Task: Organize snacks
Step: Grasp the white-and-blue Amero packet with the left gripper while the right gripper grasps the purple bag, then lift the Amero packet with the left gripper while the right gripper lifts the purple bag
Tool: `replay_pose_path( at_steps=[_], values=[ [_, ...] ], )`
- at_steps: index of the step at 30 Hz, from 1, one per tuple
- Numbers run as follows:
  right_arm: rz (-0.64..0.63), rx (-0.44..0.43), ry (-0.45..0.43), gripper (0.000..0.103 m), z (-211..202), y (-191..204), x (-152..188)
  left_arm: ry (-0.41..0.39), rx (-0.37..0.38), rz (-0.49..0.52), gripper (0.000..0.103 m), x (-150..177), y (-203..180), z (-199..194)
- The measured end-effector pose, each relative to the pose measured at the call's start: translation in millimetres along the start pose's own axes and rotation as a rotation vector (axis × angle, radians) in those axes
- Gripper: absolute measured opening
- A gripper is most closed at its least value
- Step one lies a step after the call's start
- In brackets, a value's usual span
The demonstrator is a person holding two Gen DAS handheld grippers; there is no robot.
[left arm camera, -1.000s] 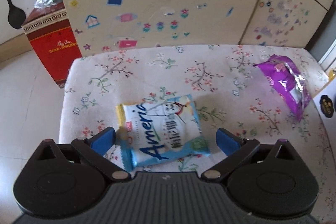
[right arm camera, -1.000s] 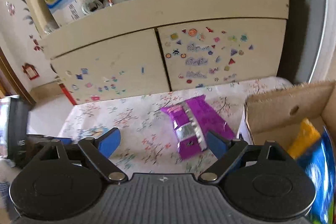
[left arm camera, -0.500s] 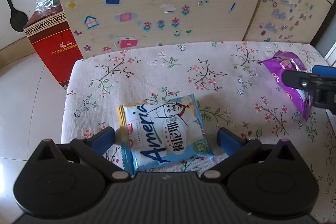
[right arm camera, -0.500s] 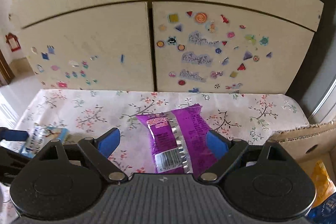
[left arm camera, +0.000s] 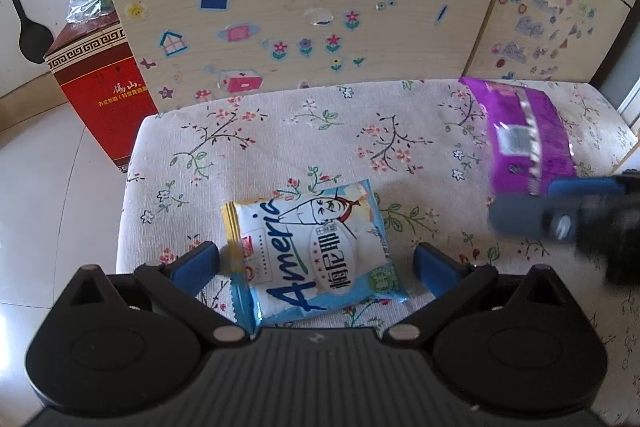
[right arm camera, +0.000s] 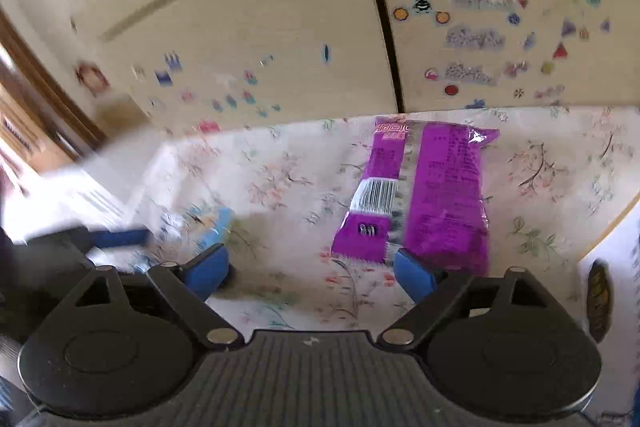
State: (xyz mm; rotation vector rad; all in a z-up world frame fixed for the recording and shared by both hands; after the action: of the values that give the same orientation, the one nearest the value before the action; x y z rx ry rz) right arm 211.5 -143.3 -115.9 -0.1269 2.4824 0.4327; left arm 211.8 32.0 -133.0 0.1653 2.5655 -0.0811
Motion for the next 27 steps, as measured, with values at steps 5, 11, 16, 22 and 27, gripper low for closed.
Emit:
replay_pose_path(
  at_steps=[5,11,16,22,27],
  values=[
    [0.033,0.082,-0.108,0.094,-12,-15,-11,0.000,-0.001,0.002,0.103,0,-1,0],
    [0.070,0.189,-0.086,0.096,4,-26,-8,0.002,-0.008,-0.006,0.103,-2,-1,0],
    [0.157,0.191,-0.099,0.098,17,-34,-8,-0.008,-0.012,-0.013,0.102,-3,-1,1],
    [0.108,0.267,-0.121,0.098,29,-33,-9,-0.016,-0.023,-0.023,0.101,-4,-2,1],
    [0.054,0.314,-0.140,0.079,31,-31,-7,-0.038,-0.042,-0.006,0.087,-8,-5,-3]
  ],
)
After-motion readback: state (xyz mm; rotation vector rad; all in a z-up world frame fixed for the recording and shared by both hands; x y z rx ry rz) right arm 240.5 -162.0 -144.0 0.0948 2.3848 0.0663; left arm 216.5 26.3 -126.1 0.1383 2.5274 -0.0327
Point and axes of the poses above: each gripper's, at about its wrist camera, not at the fingertips, and z roughly the way its jaws point, y to its left, x to its underside, the point moved 5 cm from there along z, roughly the way its jaws point, and after that the axes turned 2 degrees about -z, right-handed, at the moved point
